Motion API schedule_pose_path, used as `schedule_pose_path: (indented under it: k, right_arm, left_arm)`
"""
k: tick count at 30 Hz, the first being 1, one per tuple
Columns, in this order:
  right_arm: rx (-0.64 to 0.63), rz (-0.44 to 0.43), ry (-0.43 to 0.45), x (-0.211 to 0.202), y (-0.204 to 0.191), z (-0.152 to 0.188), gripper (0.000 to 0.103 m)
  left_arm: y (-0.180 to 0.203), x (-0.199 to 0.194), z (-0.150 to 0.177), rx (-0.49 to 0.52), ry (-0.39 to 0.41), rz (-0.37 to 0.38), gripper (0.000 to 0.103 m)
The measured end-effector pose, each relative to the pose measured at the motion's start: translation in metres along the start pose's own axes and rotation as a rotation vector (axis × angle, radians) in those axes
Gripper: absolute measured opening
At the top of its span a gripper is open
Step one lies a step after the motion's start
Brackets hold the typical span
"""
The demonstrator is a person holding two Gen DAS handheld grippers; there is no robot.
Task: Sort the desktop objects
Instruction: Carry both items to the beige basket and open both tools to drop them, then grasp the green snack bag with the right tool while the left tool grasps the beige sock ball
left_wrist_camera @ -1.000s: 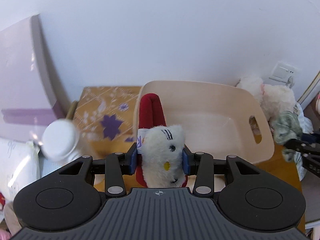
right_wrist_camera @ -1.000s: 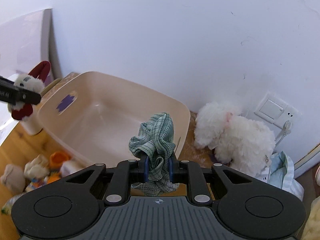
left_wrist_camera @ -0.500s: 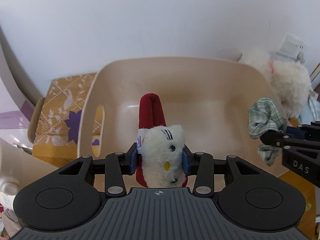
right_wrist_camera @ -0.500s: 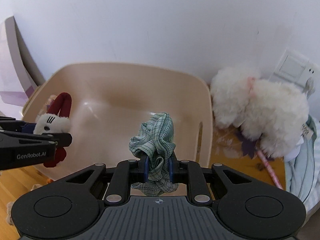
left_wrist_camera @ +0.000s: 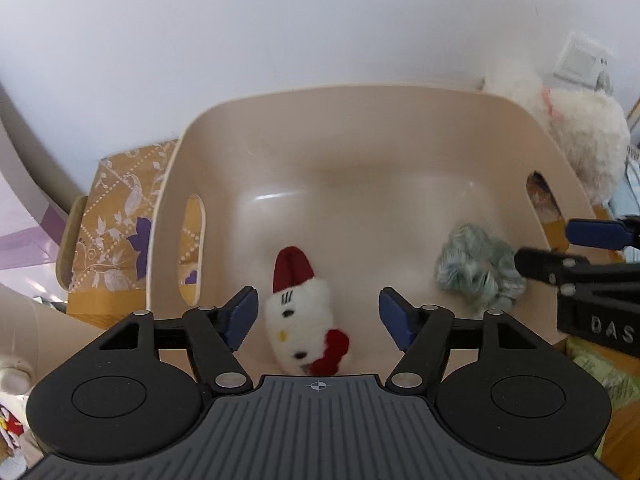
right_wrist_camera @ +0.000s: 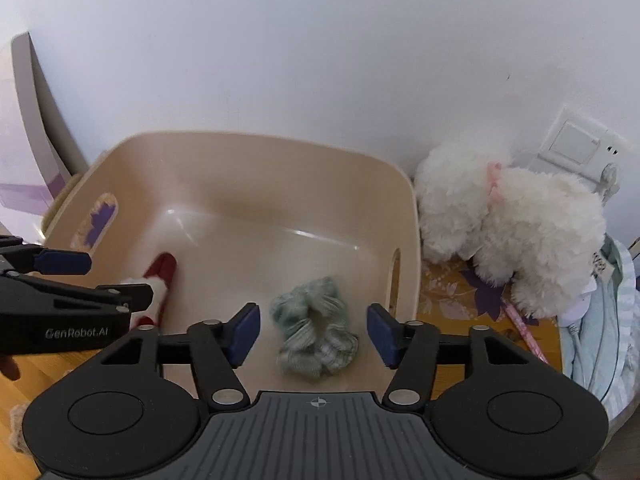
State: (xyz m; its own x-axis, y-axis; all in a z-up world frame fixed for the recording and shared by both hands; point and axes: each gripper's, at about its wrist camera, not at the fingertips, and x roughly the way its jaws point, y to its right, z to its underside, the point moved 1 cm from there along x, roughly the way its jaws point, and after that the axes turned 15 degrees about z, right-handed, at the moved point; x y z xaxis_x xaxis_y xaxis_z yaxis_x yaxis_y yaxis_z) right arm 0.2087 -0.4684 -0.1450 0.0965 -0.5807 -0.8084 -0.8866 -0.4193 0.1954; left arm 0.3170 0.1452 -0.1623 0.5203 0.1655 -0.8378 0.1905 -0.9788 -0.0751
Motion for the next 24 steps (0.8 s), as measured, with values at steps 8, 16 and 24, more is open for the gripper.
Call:
schedule_pose_path:
  k: [8, 16, 24]
  right_arm:
    - [0.044, -0.027, 0.111, -0.049, 0.036, 0.011, 0.095]
    - [0.003, 0.019, 0.083, -0.054, 0.068, 0.047, 0.103]
    - [-0.042, 0.063, -0.03, -0.037, 0.075, 0.091, 0.103]
  left_arm:
    - [-0.013, -0.042, -0.001, -0.016, 0.072, -0.007, 0.075]
    - [-0.035, -0.088, 0.023, -0.027, 0.097, 0.001, 0.076]
    - [-0.061, -0.11, 0.066, -0.068, 0.054, -0.042, 0.078]
